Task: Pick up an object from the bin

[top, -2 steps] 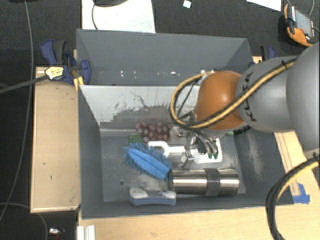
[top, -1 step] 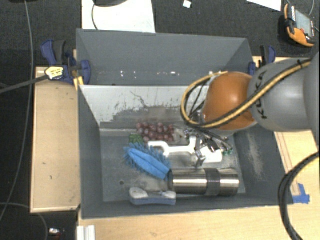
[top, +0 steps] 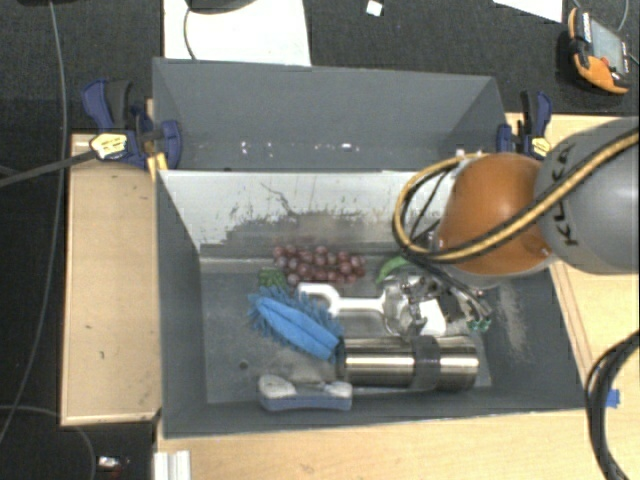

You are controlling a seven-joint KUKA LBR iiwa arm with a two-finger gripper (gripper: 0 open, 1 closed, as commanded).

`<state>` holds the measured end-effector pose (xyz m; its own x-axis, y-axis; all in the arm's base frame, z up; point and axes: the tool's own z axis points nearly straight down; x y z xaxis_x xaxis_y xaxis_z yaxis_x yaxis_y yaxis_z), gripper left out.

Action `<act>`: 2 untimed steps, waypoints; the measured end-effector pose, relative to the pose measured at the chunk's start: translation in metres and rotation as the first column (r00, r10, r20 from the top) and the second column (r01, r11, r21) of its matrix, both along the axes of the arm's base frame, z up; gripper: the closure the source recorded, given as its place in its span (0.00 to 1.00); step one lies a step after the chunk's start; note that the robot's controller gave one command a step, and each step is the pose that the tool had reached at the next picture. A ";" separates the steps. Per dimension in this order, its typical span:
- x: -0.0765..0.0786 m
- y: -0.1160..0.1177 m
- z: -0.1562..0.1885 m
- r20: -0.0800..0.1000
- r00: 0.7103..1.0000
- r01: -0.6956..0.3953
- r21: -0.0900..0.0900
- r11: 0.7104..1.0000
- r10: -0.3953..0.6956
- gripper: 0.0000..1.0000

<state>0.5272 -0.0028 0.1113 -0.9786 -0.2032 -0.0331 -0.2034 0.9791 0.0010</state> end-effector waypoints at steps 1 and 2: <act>0.000 0.000 0.000 0.000 1.000 0.000 0.000 1.000 0.000 1.00; -0.003 -0.009 0.009 0.001 1.000 0.002 0.002 1.000 -0.002 1.00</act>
Offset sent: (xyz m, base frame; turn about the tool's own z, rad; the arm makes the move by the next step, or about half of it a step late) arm -0.0067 -0.0291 0.0262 0.0074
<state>0.5243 -0.0122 0.1204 -0.9789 -0.2016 -0.0347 -0.2018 0.9794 0.0030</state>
